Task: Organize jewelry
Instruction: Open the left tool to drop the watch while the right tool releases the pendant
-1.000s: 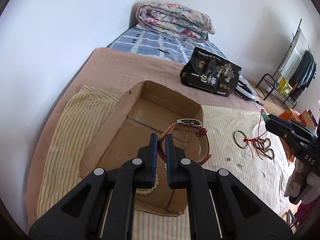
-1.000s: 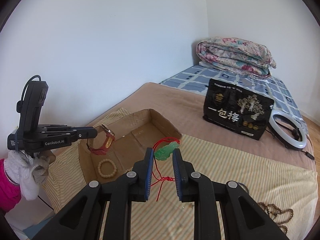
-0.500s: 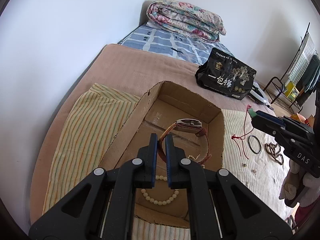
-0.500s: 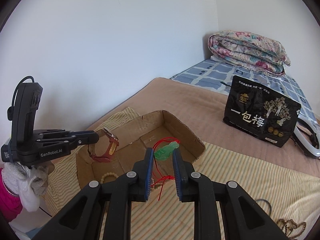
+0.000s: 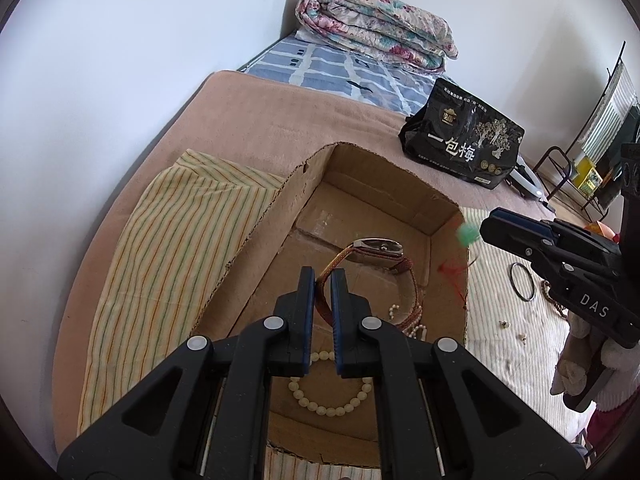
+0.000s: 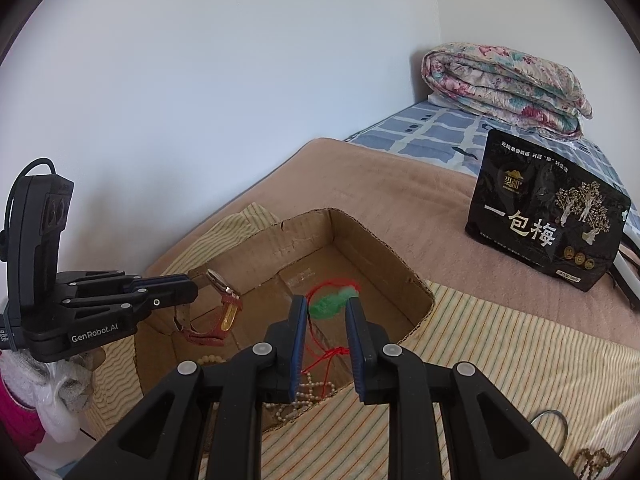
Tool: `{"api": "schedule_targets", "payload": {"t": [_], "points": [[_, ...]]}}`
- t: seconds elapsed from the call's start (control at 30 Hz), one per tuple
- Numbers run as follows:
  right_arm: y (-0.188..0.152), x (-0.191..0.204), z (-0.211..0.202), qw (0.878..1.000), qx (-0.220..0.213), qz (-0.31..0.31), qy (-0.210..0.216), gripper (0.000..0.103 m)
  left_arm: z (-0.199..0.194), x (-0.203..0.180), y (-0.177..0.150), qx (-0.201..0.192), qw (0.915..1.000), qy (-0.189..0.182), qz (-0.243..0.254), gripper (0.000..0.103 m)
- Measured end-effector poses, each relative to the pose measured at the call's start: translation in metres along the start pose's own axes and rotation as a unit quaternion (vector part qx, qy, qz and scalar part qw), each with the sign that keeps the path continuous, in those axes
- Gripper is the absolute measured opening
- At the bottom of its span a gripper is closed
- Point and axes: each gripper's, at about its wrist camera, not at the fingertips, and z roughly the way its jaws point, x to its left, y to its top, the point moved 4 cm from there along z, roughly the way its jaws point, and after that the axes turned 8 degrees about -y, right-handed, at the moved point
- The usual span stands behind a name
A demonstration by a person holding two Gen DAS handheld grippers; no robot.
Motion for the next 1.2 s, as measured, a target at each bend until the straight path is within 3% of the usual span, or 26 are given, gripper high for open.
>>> {"api": "schedule_targets", "payload": {"t": [0.23, 0.6, 1.03, 1.13, 1.2], "points": [[0.000, 0.001, -0.003, 1.000, -0.006, 0.006, -0.012, 0.063, 0.001, -0.002, -0.002, -0.002, 1.0000, 0.004, 0.004, 0.012], [-0.005, 0.000, -0.016, 1.000, -0.010, 0.004, -0.020, 0.075, 0.000, -0.001, -0.003, -0.002, 1.0000, 0.005, 0.002, 0.012], [-0.012, -0.023, -0.044, 0.998, -0.025, 0.027, -0.050, 0.101, -0.014, -0.025, -0.007, -0.005, 0.9999, 0.003, 0.016, 0.013], [-0.016, -0.032, -0.052, 0.997, -0.025, 0.036, -0.058, 0.103, -0.017, -0.032, -0.007, -0.006, 0.9998, -0.003, 0.019, 0.034], [-0.019, -0.039, -0.058, 0.997, -0.025, 0.039, -0.065, 0.103, -0.019, -0.039, -0.008, -0.010, 0.9996, -0.005, 0.024, 0.038]]}}
